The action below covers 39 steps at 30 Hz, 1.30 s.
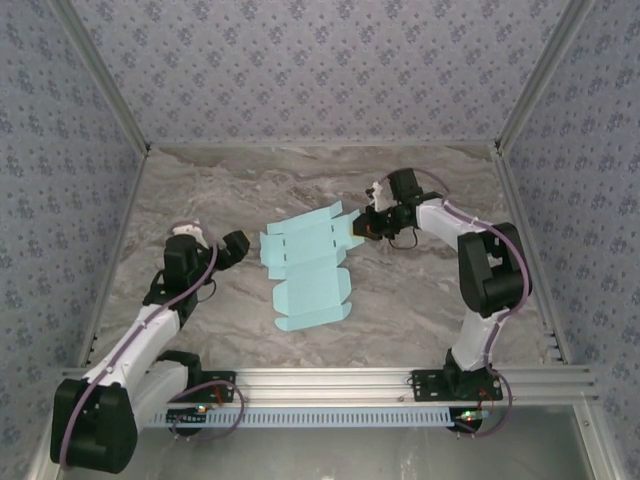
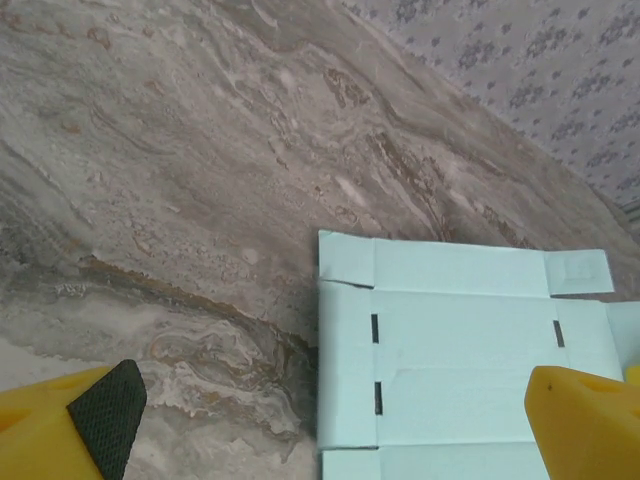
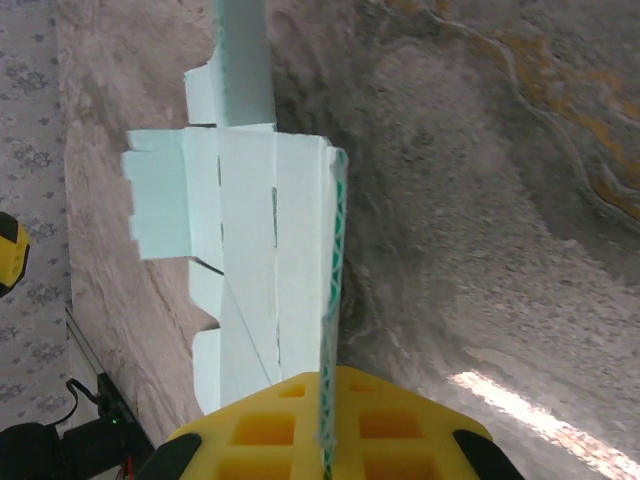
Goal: Fold the paper box
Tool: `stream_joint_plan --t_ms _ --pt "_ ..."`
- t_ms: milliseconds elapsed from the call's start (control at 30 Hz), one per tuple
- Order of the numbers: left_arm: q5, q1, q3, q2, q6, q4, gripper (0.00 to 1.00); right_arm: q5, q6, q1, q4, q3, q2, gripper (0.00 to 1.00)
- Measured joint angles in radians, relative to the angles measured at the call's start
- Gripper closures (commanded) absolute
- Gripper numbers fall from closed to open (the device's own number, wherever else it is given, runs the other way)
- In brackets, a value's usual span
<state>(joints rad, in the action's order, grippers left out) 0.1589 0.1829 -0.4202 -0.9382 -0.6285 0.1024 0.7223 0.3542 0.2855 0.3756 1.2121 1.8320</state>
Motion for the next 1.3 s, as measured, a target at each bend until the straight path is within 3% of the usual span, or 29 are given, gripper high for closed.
stream_joint_plan --t_ms 267,333,533,733,867,900,1167,1300 --pt "0.175 -0.019 -0.102 -0.326 -0.010 -0.007 0.02 0.044 -0.020 -0.026 0.002 0.004 0.058 1.00" --pt "0.207 -0.016 -0.109 -0.371 -0.018 -0.002 0.11 0.053 -0.022 -0.026 0.002 0.006 0.058 1.00" --pt "0.258 0.021 -0.231 -0.530 0.020 -0.017 0.25 0.061 -0.023 -0.031 -0.003 0.006 0.058 0.99" --pt "0.256 0.054 -0.289 -0.652 0.060 -0.028 0.57 0.066 -0.021 -0.037 -0.026 0.006 0.059 0.96" --pt "0.254 0.069 -0.338 -0.729 0.092 -0.054 0.95 0.069 -0.021 -0.037 -0.039 0.006 0.059 0.90" --pt "0.257 0.072 -0.344 -0.738 0.099 -0.055 1.00 0.069 -0.021 -0.037 -0.042 0.006 0.059 0.87" --pt "0.270 0.075 -0.361 -0.743 0.119 -0.081 1.00 -0.015 0.035 -0.041 -0.104 -0.020 0.045 0.46" --pt "0.248 0.076 -0.364 -0.694 0.084 -0.128 1.00 -0.155 0.054 -0.042 -0.119 -0.124 -0.071 0.42"
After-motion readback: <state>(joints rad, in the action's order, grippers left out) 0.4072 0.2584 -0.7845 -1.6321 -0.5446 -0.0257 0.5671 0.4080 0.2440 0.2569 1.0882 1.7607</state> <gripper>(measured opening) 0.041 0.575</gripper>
